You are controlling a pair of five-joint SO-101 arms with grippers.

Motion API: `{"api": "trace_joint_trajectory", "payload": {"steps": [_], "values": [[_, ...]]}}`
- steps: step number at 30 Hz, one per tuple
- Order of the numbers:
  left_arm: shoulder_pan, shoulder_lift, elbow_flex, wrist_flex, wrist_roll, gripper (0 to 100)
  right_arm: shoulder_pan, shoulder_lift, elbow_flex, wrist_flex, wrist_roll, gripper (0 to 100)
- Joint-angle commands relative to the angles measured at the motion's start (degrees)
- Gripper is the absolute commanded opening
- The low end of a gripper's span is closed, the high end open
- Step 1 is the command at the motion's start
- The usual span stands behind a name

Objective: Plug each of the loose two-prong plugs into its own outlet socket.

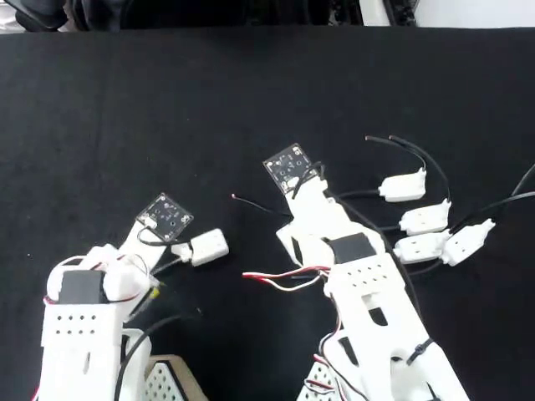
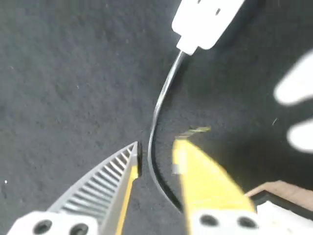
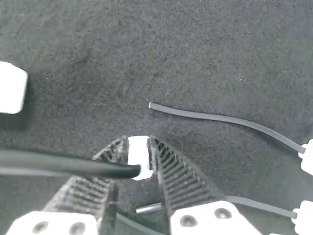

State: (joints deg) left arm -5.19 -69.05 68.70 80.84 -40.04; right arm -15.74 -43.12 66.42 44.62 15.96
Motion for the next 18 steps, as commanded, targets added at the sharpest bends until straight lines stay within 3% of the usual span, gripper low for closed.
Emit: {"api": "trace_joint_trajectory", "payload": {"steps": [1,4,10,13,18], "values": [[2.8,-0.9,-0.7,0.4,1.1,38,0.7,0.3,-1.1,-1.0,0.1,1.1],[2.4,-1.1,-0.8,0.0,1.2,45,0.7,0.3,-1.1,-1.0,0.1,1.1],[-4.4,-1.2,-2.7,-1.1,1.3,46,0.6,0.3,-1.2,-0.7,0.3,1.1],[-7.7,-1.2,-5.0,2.4,1.3,46,0.9,0.1,-2.2,-0.4,0.7,1.1],[-11.8,-1.2,-7.8,4.0,3.7,29,2.9,0.3,-12.4,8.5,2.5,1.1]]}}
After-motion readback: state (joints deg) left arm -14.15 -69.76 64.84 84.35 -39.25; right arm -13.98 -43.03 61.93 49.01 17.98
